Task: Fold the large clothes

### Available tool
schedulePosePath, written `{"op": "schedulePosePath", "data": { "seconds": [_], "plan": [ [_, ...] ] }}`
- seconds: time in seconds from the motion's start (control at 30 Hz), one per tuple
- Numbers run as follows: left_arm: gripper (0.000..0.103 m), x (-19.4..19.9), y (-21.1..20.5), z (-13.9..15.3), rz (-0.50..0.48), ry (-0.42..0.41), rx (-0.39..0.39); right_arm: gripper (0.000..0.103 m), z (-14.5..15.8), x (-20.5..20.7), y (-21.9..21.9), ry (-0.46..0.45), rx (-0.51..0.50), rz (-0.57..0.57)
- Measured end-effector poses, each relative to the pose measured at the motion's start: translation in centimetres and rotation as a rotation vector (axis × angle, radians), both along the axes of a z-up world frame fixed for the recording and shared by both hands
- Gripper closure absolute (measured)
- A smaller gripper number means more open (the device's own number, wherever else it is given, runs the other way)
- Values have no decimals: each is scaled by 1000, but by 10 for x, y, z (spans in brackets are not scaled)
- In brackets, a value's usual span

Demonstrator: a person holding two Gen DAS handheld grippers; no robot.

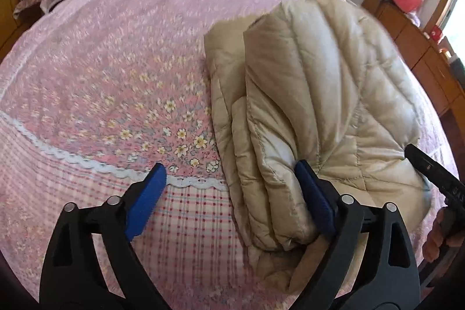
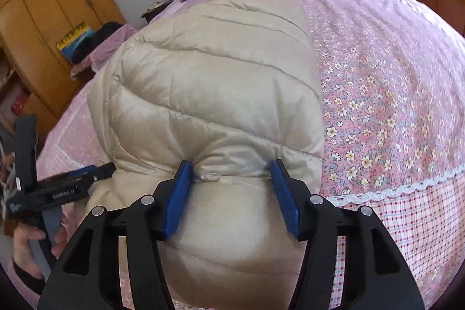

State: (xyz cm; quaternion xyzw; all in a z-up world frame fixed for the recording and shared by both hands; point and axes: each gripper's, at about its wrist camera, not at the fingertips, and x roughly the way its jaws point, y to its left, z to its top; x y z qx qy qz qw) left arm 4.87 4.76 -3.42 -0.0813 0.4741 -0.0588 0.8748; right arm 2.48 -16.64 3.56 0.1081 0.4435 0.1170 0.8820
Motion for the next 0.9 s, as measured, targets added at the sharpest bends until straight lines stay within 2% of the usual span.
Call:
{"op": "schedulePosePath", "data": {
  "seconds": [0.1, 0.17, 0.23, 0.47, 0.63, 0.9],
  "plan": [
    [9, -23, 7, 21, 5, -35, -10, 41, 19, -13, -4, -19, 25, -26],
    [8, -39, 9, 36, 9, -68, -10, 29, 31, -25, -7, -35, 32, -32],
    [4, -54, 10, 46, 8, -96, -6, 24, 39, -39, -8, -58, 18, -25],
    [4, -78, -7, 54, -14, -114, 30, 7, 58, -83, -8, -94, -68, -22],
    [4, -99, -27, 48, -16, -85, 74, 6, 56, -109, -7, -84, -135, -35],
    [4, -111, -48, 25, -21, -40, 143, 6, 24, -134, -12, -1, -157, -89]
  ]
}}
